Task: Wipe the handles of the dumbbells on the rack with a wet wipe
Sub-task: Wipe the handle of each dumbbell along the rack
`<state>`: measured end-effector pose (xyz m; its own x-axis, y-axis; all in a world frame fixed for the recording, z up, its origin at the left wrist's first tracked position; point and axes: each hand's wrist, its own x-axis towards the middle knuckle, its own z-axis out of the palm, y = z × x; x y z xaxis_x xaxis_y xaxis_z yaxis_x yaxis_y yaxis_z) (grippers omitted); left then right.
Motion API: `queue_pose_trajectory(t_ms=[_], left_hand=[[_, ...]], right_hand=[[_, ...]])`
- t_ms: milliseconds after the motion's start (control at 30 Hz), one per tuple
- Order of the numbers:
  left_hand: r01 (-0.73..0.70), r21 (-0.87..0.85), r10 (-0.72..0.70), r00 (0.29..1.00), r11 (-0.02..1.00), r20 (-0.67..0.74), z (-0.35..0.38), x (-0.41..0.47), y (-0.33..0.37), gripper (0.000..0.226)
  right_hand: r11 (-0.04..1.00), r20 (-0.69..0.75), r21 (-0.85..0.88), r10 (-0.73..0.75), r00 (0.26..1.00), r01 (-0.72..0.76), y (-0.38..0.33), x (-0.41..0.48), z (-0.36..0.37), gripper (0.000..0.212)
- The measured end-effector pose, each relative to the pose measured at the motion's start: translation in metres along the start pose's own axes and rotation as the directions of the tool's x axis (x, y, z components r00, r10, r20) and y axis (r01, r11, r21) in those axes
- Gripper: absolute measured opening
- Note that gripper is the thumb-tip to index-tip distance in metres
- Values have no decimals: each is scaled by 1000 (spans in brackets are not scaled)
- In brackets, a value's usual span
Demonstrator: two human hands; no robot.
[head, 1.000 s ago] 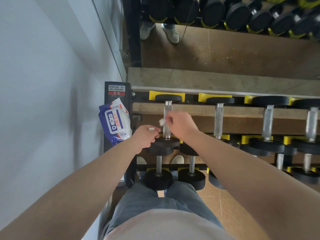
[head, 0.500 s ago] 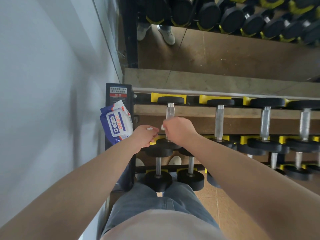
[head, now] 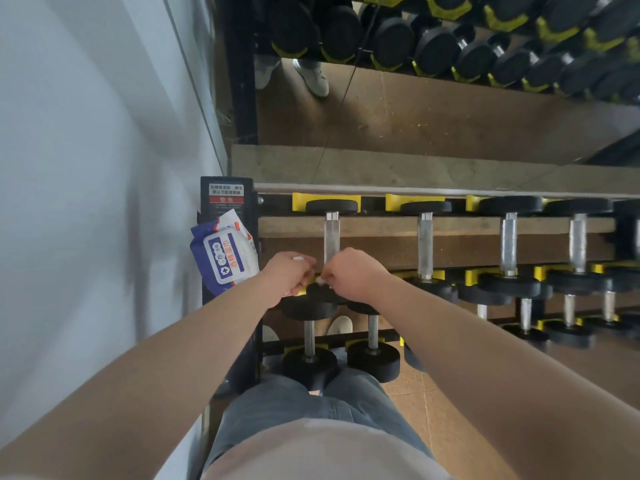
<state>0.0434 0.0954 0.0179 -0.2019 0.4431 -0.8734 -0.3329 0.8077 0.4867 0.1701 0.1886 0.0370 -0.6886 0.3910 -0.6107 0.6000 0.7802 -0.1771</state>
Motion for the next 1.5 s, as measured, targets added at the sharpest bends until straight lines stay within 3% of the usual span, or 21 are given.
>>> queue_pose_trajectory(t_ms=[67,133,167,233,300,400,500,600,767,900,967,1067,1167,1267,1400,1500], left_hand=[[-23,-27,24,1000,999,11,-1,2,-1,15],[-53,-54,54,999,997,10,-2,3,-3,16],[-66,-58,67,998,996,4,-1,4,-3,17],[-98,-48,98,995,994,-10,2,6,-3,22],[-124,-52,123,992,991,-16,6,8,-2,29],[-142,-40,142,990,989,-3,14,8,-3,35],[-200,60,206,972,978,-115,26,4,-1,37],[-241,139,268,936,960,-227,39,-3,8,36],[-333,183,365,913,925,-184,79,-12,27,12],[-370,268,410,906,889,-108,133,-18,42,13],[-365,259,409,902,894,-140,160,-16,48,7],[-331,164,358,917,929,-178,197,-11,56,10],[-282,115,300,934,953,-193,228,-8,63,14],[-255,72,265,933,964,-242,253,-6,64,13],[-269,-137,232,943,953,-240,265,-7,61,18],[-281,36,282,929,959,-240,262,-4,59,11]], right_hand=[[975,-214,189,160,964,-120,5,3,-7,21],[822,-340,532,428,837,-204,15,6,-21,21],[708,-310,670,540,783,-223,20,8,-27,22],[571,-206,786,603,771,-237,26,11,-34,25],[584,-146,770,554,819,-257,29,13,-31,30],[760,69,539,390,918,-364,27,9,-10,26],[791,235,476,307,922,-384,30,-3,7,21],[747,176,585,263,949,-316,47,-11,4,23],[482,102,843,289,952,-237,86,-29,-9,17],[432,39,890,241,970,-144,130,-49,-12,12],[390,17,913,251,968,-117,156,-60,-13,13],[364,-13,928,243,970,-79,196,-72,-12,28],[361,-14,932,126,992,-33,230,-81,-11,48],[357,10,934,65,998,-33,253,-87,-9,38],[364,22,929,116,993,-63,266,-84,-7,18],[256,78,959,178,981,-123,267,-71,-5,24]])
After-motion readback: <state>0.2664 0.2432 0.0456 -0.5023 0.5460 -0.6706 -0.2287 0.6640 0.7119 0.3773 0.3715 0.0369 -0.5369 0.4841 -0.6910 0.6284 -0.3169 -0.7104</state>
